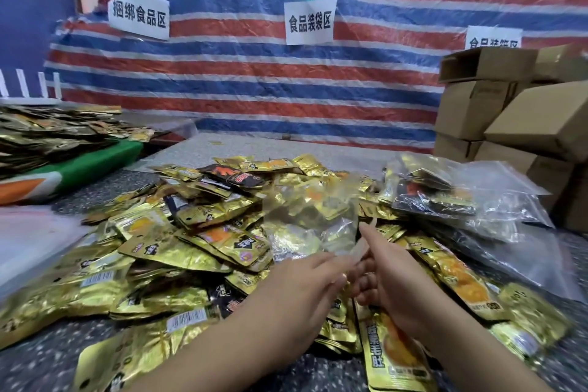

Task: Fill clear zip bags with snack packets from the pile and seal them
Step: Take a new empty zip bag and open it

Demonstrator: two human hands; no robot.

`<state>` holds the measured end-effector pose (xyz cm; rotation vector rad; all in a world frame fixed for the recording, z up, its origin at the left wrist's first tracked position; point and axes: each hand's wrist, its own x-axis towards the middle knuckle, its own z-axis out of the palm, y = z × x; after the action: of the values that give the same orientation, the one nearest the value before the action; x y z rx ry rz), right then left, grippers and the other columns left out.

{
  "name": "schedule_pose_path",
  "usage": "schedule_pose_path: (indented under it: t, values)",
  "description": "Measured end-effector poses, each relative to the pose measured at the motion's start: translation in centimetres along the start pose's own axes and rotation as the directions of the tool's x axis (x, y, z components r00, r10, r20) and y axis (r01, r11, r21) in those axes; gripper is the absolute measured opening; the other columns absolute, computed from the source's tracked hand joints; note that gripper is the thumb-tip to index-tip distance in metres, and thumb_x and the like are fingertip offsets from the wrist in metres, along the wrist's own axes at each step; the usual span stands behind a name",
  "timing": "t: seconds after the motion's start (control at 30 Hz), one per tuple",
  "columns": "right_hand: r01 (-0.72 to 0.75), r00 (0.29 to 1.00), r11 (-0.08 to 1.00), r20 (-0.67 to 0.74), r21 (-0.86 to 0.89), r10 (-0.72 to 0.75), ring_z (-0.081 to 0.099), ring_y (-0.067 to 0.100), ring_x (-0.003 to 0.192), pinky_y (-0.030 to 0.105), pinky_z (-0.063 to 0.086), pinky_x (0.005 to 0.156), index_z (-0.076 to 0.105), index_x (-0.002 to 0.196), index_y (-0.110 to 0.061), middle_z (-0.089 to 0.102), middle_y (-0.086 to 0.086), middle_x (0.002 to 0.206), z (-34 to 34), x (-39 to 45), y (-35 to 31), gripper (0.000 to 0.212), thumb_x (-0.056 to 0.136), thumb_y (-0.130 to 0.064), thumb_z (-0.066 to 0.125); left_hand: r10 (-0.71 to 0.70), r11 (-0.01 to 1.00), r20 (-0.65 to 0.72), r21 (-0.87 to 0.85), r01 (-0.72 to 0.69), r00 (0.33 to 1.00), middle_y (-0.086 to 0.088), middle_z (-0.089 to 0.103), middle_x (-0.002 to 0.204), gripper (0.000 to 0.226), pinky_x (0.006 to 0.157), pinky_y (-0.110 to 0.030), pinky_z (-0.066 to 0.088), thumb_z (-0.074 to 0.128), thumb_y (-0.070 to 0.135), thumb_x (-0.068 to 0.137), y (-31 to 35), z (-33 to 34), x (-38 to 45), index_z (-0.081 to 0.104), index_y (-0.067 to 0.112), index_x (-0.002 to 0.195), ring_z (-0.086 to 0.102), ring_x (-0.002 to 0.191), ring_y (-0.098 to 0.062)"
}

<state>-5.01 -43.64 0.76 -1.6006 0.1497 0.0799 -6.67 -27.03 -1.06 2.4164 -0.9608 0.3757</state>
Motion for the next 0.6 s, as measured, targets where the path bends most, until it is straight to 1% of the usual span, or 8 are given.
schedule_pose_path:
  t: [0.17, 0.27, 0.33, 0.47, 0.5, 0.53, 0.57, 0.6]
  values:
    - [0.041, 0.998, 0.999, -0.047, -0.025, -0.042, 0.051, 0.015, 0.045, 0.024, 0.039, 0.042, 0.06, 0.082, -0.006, 0.059, 0.006, 0.057, -0.3, 0.3, -0.2, 0.026, 0.099, -0.016, 0.043, -0.067, 0.997, 0.073, 0.045, 0.064, 0.995, 0.01, 0.034, 0.153, 0.051, 0.113, -0.03, 0.031, 0.025, 0.051, 0.102, -0.1, 0.0, -0.1, 0.026, 0.038, 0.152, 0.037, 0.136, -0.014]
    - [0.058, 0.997, 0.995, -0.057, 0.077, -0.053, 0.054, 0.014, 0.047, 0.027, 0.043, 0.045, 0.058, 0.082, -0.006, 0.06, 0.004, 0.057, -0.8, 0.3, -0.3, 0.022, 0.098, -0.016, 0.046, -0.096, 0.995, 0.087, 0.043, 0.092, 0.992, 0.014, 0.03, 0.155, 0.065, 0.112, -0.023, 0.028, 0.015, 0.065, 0.095, -0.2, 0.2, -0.2, 0.022, 0.037, 0.152, 0.033, 0.137, -0.007]
    - [0.088, 0.995, 0.981, -0.067, 0.174, -0.077, 0.056, 0.011, 0.046, 0.024, 0.046, 0.045, 0.058, 0.079, -0.005, 0.061, 0.002, 0.055, -1.0, 0.3, -0.4, 0.025, 0.1, -0.016, 0.049, -0.115, 0.993, 0.065, 0.029, 0.114, 0.991, 0.017, 0.032, 0.154, 0.076, 0.106, -0.018, 0.025, 0.006, 0.072, 0.087, -0.4, 0.3, -0.3, 0.024, 0.037, 0.152, 0.032, 0.136, -0.002]
    - [0.258, 0.956, 0.936, -0.2, 0.238, -0.213, 0.061, 0.011, 0.056, 0.024, 0.053, 0.053, 0.066, 0.086, -0.004, 0.064, 0.008, 0.068, -1.4, 0.6, -0.3, 0.026, 0.101, -0.019, 0.052, -0.162, 0.986, -0.025, 0.026, 0.163, 0.986, 0.018, 0.039, 0.151, 0.086, 0.109, -0.021, 0.026, -0.003, 0.076, 0.082, -0.8, 0.4, -0.4, 0.029, 0.034, 0.15, 0.035, 0.135, -0.002]
    - [0.346, 0.918, 0.922, -0.268, 0.175, -0.293, 0.064, 0.014, 0.062, 0.028, 0.056, 0.059, 0.067, 0.088, -0.007, 0.067, 0.009, 0.071, -1.5, 0.6, -0.1, 0.024, 0.101, -0.021, 0.052, -0.159, 0.987, -0.055, 0.029, 0.161, 0.986, 0.017, 0.043, 0.147, 0.083, 0.109, -0.024, 0.031, -0.003, 0.074, 0.085, -0.8, 0.4, -0.3, 0.033, 0.033, 0.148, 0.039, 0.132, -0.003]
    - [0.45, 0.846, 0.891, -0.343, 0.051, -0.408, 0.067, 0.015, 0.068, 0.031, 0.057, 0.064, 0.067, 0.089, -0.011, 0.069, 0.006, 0.075, -1.6, 0.6, 0.1, 0.023, 0.101, -0.023, 0.053, -0.152, 0.987, -0.089, 0.031, 0.156, 0.984, 0.016, 0.047, 0.142, 0.078, 0.107, -0.026, 0.035, 0.0, 0.071, 0.089, -0.8, 0.3, -0.2, 0.04, 0.032, 0.144, 0.042, 0.128, -0.003]
    - [0.555, 0.736, 0.823, -0.393, -0.117, -0.552, 0.067, 0.015, 0.073, 0.031, 0.056, 0.067, 0.066, 0.089, -0.016, 0.069, 0.002, 0.077, -1.7, 0.5, 0.1, 0.021, 0.101, -0.026, 0.052, -0.144, 0.988, -0.129, 0.029, 0.149, 0.981, 0.016, 0.05, 0.136, 0.072, 0.103, -0.026, 0.037, 0.004, 0.068, 0.093, -0.7, 0.3, -0.1, 0.046, 0.031, 0.139, 0.045, 0.123, -0.003]
    - [0.648, 0.595, 0.707, -0.39, -0.284, -0.702, 0.066, 0.012, 0.072, 0.028, 0.054, 0.066, 0.064, 0.089, -0.02, 0.068, -0.003, 0.077, -1.7, 0.3, 0.2, 0.019, 0.101, -0.028, 0.052, -0.135, 0.99, -0.176, 0.018, 0.14, 0.975, 0.015, 0.053, 0.13, 0.067, 0.1, -0.025, 0.038, 0.01, 0.065, 0.095, -0.7, 0.3, -0.1, 0.051, 0.029, 0.133, 0.046, 0.118, -0.002]
